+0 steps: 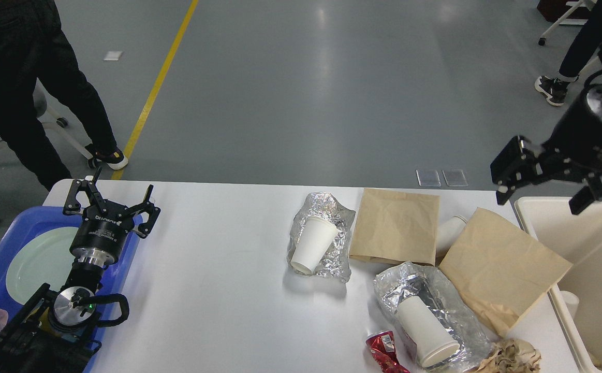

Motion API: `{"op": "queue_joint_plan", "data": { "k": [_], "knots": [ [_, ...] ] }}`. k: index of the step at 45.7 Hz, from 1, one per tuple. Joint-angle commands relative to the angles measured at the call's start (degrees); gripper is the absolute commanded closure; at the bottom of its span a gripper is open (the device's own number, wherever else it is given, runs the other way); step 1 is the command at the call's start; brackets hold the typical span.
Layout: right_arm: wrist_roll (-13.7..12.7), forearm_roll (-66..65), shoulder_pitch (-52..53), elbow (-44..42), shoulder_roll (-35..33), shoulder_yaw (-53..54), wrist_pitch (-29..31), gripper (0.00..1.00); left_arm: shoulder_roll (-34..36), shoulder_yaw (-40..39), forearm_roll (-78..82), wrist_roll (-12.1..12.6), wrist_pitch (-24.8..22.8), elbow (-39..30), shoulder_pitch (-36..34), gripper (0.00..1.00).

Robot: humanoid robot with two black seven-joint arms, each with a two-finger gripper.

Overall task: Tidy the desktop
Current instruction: 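Lower the right gripper toward the brown paper bag near the bin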

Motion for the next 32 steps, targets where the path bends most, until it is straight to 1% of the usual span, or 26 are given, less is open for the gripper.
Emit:
{"op": "queue_joint_plan", "data": {
  "k": [1,7,14,19,26,32],
  "knots": [
    [-2.0,0.0,1.7,4.1,-2.1,1.6,-0.8,0.0,0.0,0.0,0.0,0.0,0.0,0.0,0.0,0.01],
    [-2.0,0.0,1.5,4.2,-3.0,1.6,-1.2,0.0,0.0,0.0,0.0,-0.1,0.0,0.0,0.0,0.01],
    [-2.0,-2.8,-1.5,3.5,-6.2,1.5,-2.5,0.0,0.0,0.0,0.0,0.0,0.0,0.0,0.0,0.01],
    [-2.0,-7.8,-6.6,2.1,-10.5,1.6,-7.5,0.0,0.0,0.0,0.0,0.0,0.0,0.0,0.0,0.01],
    [-1.8,-9.1,-19.1,-3.1,-16.2,4.0,-17.2,0.0,0.0,0.0,0.0,0.0,0.0,0.0,0.0,0.01],
    [-1.8,-9.1,-33.3,-9.8,-17.0,10.8,-23.0,0.0,0.0,0.0,0.0,0.0,0.0,0.0,0.0,0.01]
  ]
}}
